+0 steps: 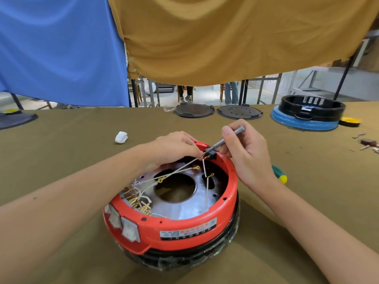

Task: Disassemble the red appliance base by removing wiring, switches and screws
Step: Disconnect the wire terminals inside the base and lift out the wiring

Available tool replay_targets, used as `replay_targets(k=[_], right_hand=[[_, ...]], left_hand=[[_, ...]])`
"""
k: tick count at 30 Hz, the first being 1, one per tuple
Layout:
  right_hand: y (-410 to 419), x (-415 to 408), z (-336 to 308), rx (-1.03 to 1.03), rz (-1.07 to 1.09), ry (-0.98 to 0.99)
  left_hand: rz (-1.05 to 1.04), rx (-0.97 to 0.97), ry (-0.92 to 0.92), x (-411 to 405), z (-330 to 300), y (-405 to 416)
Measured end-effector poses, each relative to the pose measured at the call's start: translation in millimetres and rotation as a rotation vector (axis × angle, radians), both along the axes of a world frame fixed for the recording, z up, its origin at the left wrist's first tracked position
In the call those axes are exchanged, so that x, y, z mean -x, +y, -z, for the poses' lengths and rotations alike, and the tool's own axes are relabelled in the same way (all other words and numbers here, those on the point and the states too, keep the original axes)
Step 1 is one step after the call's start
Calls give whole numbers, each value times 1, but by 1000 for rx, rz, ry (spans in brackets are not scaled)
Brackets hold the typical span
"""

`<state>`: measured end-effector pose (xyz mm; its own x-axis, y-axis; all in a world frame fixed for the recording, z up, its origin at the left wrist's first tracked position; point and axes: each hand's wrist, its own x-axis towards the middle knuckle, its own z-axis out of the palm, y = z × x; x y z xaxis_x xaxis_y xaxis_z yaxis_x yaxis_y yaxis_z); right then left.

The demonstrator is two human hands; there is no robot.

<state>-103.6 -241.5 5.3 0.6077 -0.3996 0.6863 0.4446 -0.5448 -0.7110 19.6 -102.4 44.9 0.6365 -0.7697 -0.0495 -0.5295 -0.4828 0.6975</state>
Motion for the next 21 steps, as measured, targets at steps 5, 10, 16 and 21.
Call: replay_targets(k=[5, 10, 16, 21], right_hand=[[1, 1, -1, 94, 51, 21], [1, 3, -3, 187, 78, 35], [0, 4, -4, 252, 65, 16], [-1, 4, -5, 293, 44, 15]], left_hand=[[2, 10, 88, -8, -1, -5], [24, -92, 92, -13, -9, -7], [6, -112, 142, -12, -14, -9], [16, -86, 161, -14, -11, -8]])
